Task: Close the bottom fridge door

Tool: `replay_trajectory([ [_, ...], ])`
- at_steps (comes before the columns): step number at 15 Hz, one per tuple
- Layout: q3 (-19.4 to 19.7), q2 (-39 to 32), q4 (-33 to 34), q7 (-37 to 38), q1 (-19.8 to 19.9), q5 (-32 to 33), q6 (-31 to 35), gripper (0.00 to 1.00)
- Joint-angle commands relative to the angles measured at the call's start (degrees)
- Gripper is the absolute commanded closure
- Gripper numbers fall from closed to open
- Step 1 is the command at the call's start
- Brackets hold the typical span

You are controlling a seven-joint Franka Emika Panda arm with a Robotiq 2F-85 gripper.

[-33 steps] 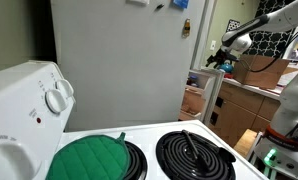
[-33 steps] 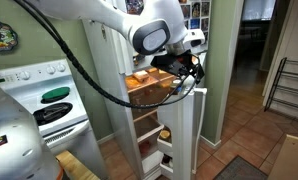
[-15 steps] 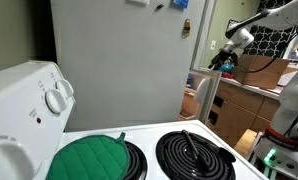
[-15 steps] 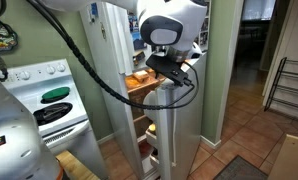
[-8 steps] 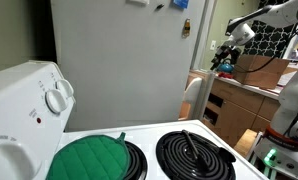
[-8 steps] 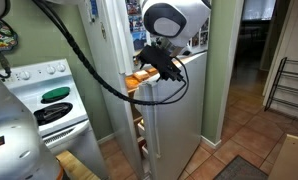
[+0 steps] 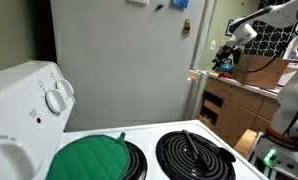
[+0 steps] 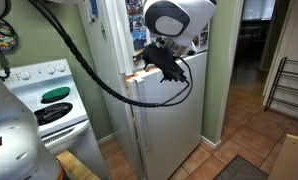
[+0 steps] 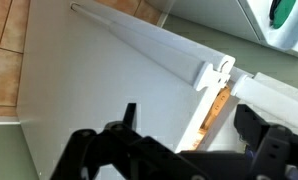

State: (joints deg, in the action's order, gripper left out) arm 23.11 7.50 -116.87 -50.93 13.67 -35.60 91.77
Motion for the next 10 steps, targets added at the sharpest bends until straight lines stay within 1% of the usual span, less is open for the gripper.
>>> replay_trajectory([
  [1, -0.8, -1.9, 1.1, -4.0, 0.6, -0.9, -3.2, 0.0],
  [3, -0.8, -3.5, 0.7, -8.5, 0.3, -4.7, -8.0, 0.0],
  [7, -2.5, -8.5, 1.4, -10.6, 0.7, -10.8, -17.8, 0.0],
  [8, -3.0, -9.6, 1.8, -10.0, 0.9, -11.5, -18.9, 0.0],
  [9, -3.4, -6.5, 0.2, -8.9, 1.3, -9.4, -15.7, 0.0],
  [10, -3.8, -7.6, 0.2, -9.1, 1.3, -10.1, -16.6, 0.0],
])
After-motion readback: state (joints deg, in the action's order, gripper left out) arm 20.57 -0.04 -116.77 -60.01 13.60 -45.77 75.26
